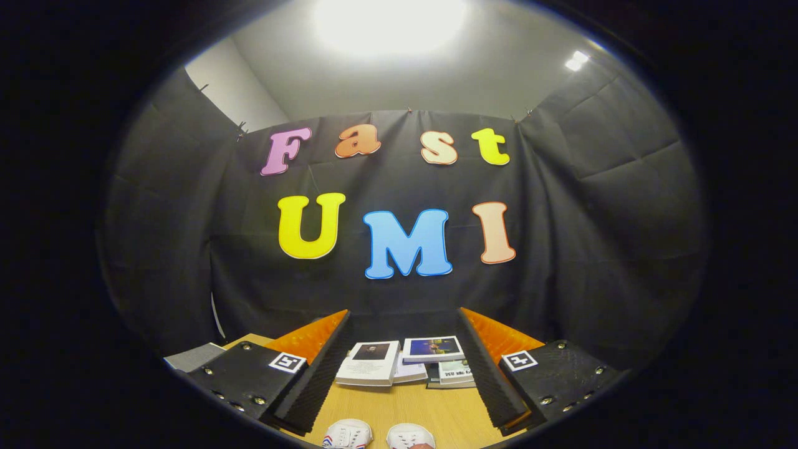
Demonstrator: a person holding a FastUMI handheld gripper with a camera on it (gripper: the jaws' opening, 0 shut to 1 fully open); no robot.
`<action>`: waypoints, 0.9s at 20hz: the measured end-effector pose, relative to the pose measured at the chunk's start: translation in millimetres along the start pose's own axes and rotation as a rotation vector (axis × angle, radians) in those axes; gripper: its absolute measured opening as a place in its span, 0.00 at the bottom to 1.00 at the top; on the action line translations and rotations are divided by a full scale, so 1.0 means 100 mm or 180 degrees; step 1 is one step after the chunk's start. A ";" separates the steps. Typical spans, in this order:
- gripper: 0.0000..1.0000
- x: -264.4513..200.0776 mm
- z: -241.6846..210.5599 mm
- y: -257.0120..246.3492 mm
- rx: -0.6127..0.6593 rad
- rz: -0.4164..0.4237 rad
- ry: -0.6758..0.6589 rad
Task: Open the storage box then place both shoes into the box .Put the left shoe in first, then the right shoe, with the right side of both shoes facing outward in a uniform manner.
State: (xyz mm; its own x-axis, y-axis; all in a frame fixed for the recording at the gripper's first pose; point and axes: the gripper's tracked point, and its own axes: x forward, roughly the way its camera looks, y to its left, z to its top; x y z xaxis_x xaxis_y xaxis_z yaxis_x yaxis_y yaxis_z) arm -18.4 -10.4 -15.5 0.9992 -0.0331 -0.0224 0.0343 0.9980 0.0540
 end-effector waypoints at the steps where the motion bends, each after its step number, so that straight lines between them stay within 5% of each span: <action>1: 0.99 -0.01 -0.02 0.04 0.0045 0.0066 0.0020; 18: 0.99 -0.38 -0.99 1.12 0.1314 0.1022 0.1055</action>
State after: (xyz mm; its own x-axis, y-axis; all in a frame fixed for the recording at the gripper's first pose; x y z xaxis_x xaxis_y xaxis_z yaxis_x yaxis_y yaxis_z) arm -54.2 108.1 -107.5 0.9037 0.3502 -0.2461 -0.1958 0.8495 0.4899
